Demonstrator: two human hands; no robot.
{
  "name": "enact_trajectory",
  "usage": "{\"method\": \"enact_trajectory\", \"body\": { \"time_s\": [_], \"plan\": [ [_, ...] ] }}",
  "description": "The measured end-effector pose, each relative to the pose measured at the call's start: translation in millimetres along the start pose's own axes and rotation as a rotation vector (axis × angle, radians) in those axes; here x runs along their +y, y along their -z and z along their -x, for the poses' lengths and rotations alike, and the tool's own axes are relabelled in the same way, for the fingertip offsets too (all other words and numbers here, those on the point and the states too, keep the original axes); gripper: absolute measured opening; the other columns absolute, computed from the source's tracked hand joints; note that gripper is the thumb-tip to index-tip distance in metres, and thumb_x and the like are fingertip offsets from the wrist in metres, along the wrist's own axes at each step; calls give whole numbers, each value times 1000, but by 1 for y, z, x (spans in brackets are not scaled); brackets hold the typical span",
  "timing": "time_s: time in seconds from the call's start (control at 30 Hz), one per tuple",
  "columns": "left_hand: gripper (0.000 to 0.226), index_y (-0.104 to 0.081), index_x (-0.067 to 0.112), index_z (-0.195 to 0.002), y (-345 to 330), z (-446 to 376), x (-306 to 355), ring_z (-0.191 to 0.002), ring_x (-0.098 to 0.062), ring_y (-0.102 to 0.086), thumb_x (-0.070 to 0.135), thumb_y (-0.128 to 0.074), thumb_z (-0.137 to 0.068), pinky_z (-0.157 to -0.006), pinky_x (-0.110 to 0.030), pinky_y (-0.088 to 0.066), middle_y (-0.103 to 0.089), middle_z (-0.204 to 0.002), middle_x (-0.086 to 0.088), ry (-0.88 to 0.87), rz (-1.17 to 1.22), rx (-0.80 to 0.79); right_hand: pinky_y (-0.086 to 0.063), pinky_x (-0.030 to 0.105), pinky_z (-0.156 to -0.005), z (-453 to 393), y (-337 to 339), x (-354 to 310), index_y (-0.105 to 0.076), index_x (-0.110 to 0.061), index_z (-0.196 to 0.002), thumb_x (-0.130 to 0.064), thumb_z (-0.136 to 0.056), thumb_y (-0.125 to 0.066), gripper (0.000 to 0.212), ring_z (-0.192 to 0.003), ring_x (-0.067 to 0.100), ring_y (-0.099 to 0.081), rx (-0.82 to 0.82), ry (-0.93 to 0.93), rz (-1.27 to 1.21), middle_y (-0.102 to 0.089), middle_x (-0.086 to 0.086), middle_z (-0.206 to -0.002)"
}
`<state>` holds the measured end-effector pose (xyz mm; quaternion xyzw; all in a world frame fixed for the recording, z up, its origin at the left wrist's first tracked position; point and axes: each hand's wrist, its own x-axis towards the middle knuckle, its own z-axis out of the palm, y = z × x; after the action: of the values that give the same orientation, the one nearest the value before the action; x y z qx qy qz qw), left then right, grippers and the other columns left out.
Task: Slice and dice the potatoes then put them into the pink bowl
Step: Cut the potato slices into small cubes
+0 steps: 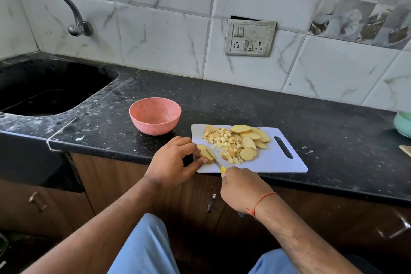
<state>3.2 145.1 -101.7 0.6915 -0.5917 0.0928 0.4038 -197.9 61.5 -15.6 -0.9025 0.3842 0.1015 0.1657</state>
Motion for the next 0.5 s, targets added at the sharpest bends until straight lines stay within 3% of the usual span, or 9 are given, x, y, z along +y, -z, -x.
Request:
{"method": "enact_trajectory", "body": {
  "time_s": [0.1, 0.2, 0.27, 0.37, 0.5],
  "plan": [
    [20, -72, 32, -93, 0, 0, 1, -90, -7, -55, 51, -76, -94, -69, -33, -52, -63, -93, 21, 5, -6, 1, -52, 34, -70, 12, -4, 8, -49, -25, -77, -21, -101, -45, 24, -79, 19, -62, 3, 0, 3, -59, 0, -81],
    [21, -75, 31, -96, 0, 0, 0, -93, -5, -56, 52, -76, -93, -71, -30, -52, -63, -94, 24, 14, 11, 8, -53, 34, -69, 25, -8, 18, -51, -24, -86, -27, -105, -41, 22, -80, 18, -63, 33, 16, 12, -61, -1, -83],
    [23, -77, 32, -95, 1, 1, -2, -96, -4, -58, 55, -77, -91, -73, -31, -54, -65, -95, 25, 18, 49, 19, -49, 30, -63, 31, -10, 24, -51, -25, -90, -30, -108, -39, 21, -75, 14, -62, 66, 48, 29, -61, -3, -82],
    [20, -77, 33, -93, 1, 1, -6, -99, -8, -62, 53, -79, -90, -78, -33, -55, -67, -100, 24, -3, 89, 25, -38, 26, -55, 38, -10, 31, -43, -29, -79, -33, -109, -36, 32, -69, 11, -57, 114, 77, 36, -58, -4, -78],
    [16, -82, 30, -93, 4, 2, -9, -101, -9, -64, 45, -83, -90, -80, -34, -56, -66, -104, 21, -27, 106, 29, -37, 28, -56, 38, 2, 25, -48, -23, -79, -30, -109, -37, 33, -72, 14, -57, 183, 76, -11, -60, 0, -80]
  ]
}}
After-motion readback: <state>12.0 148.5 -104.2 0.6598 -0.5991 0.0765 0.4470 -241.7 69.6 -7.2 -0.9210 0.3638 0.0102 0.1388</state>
